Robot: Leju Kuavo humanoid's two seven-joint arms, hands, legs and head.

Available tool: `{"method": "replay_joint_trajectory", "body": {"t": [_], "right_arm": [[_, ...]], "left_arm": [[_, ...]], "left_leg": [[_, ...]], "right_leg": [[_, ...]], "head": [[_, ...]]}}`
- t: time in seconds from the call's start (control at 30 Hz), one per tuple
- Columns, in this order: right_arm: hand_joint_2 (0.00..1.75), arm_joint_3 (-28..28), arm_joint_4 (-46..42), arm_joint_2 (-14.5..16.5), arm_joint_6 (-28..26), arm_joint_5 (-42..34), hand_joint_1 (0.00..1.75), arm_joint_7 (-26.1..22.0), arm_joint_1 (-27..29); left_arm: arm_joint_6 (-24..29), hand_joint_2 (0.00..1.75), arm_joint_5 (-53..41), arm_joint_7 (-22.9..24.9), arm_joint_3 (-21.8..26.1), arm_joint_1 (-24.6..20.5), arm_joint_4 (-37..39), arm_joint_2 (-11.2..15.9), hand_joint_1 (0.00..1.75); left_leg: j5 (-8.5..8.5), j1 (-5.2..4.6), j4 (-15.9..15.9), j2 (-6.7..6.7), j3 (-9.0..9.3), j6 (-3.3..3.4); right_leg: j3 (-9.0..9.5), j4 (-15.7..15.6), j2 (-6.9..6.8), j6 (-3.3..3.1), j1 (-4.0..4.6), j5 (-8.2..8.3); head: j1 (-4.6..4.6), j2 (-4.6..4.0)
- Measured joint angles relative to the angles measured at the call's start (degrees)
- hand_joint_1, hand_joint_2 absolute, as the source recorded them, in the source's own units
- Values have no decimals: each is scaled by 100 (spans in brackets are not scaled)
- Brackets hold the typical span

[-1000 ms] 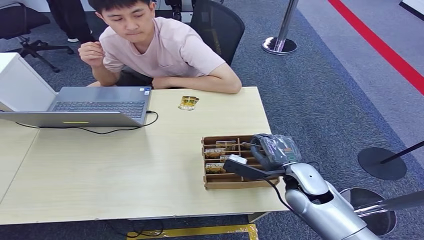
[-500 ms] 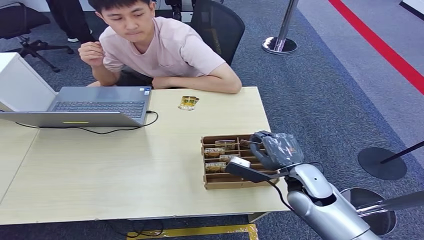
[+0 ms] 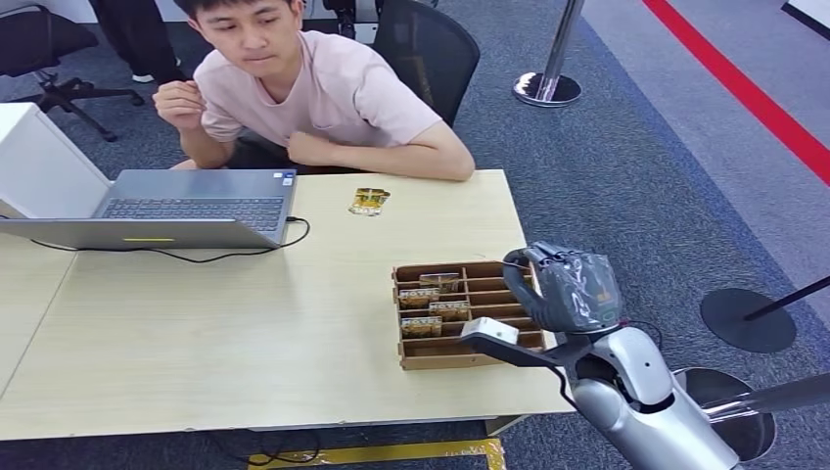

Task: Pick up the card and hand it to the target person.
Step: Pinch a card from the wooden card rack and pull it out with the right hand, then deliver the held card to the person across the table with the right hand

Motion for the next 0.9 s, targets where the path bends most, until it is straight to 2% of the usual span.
{"method": "replay_joint_trajectory", "body": {"t": [0.13,0.27,0.37,0.5,0.57,0.9], "right_arm": [[175,7,129,50,-235,319,155,-178,-18],[175,32,740,248,-486,680,155,-261,-323],[175,54,1451,456,-749,857,155,-313,-738],[175,90,2461,749,-1001,1040,155,-323,-1334],[175,102,2934,882,-1040,1101,155,-323,-1616],[175,210,5092,1489,-1164,1212,155,-337,-2844]], "left_arm": [[11,175,75,-275,2,-2,0,-7,0],[232,175,19,-550,-2,-3,0,-34,0],[577,175,-133,-819,-27,-3,0,-60,0],[1370,175,-274,-1335,-108,-2,0,-116,0],[1510,175,-266,-1416,-143,-6,1,-139,0],[478,175,-124,-1159,-148,-20,2,-149,0]], "left_leg": [[0,0,0,0,-3,0],[1,1,-1,1,-6,0],[5,1,-1,3,-1,1],[8,1,0,3,1,2],[8,1,0,4,0,2],[8,1,0,3,-2,2]], "right_leg": [[0,0,0,0,0,0],[2,2,6,0,1,1],[2,3,7,2,1,5],[2,4,6,3,1,6],[2,4,7,3,0,6],[-1,4,6,3,0,6]], "head": [[0,1],[-1,0],[0,0],[0,1],[0,0],[-1,1]]}}
